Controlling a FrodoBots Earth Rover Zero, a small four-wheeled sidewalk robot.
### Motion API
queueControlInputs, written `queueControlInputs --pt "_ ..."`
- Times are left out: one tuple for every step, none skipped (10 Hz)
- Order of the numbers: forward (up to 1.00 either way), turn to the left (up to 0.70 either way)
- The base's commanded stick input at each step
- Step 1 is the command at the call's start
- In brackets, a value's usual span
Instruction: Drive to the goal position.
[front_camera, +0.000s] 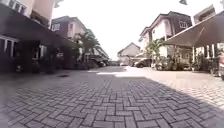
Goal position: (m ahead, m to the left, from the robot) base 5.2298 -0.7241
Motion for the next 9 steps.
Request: queueControlInputs --pt "0.69 0.03" --pt "0.69 0.03" --pt "0.69 0.03" --pt "0.69 0.03" --pt "0.69 0.03" --pt "0.69 0.03" --pt "0.69 0.03" --pt "0.69 0.03" --pt "0.69 0.03"
